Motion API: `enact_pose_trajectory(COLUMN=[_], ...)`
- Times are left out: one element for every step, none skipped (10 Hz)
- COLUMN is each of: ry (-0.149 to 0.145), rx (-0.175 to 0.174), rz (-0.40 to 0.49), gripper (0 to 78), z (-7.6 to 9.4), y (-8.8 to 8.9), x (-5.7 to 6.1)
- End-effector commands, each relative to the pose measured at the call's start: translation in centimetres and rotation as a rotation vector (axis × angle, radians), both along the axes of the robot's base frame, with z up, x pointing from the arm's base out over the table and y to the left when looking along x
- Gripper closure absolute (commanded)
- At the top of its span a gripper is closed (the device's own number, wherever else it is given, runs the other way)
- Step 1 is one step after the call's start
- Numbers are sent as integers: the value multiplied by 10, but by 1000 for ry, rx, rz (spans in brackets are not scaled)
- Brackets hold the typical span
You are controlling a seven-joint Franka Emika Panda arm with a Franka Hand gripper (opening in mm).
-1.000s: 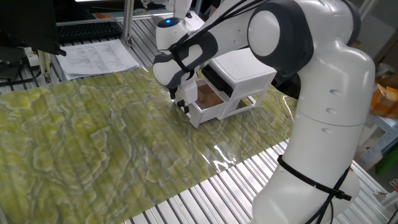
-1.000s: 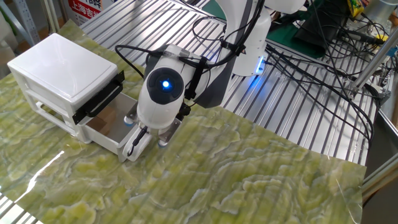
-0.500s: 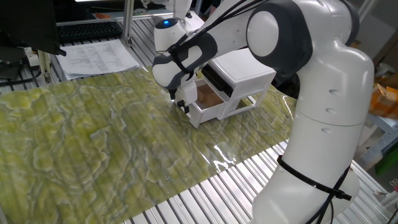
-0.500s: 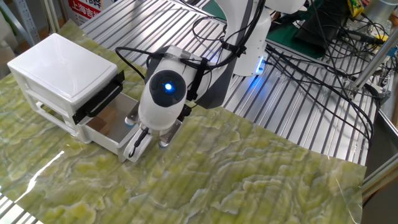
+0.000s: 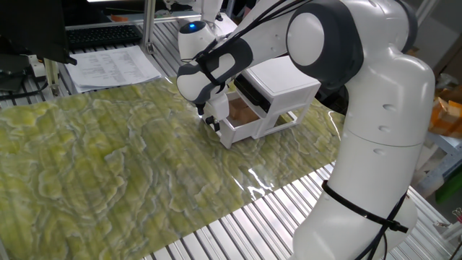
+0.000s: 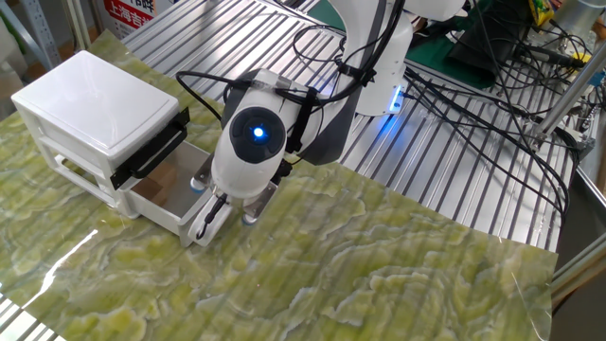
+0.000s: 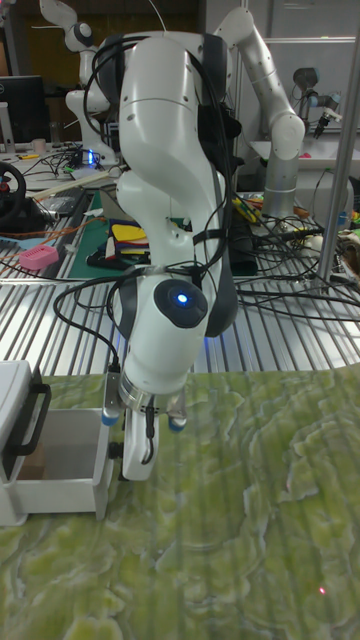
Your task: Grasp the handle and close the drawer
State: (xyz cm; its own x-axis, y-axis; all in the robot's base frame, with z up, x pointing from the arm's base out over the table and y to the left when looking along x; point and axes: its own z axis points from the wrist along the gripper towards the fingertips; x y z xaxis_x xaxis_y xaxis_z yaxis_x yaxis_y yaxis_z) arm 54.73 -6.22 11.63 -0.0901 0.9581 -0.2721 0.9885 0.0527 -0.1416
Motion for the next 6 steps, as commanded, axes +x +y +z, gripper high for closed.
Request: enact_pose_trajectory(ry=[-3,-3,-4,-4,-4,-4], rx=[-7,-9,-13,-13,-13,-13], rz=[-3,-4,-11,-11,-11,-11], gripper=[2,2,764,764,764,764], z=[2,2,3,3,3,3], y=[1,1,3,3,3,3], x=[1,1,1,1,1,1])
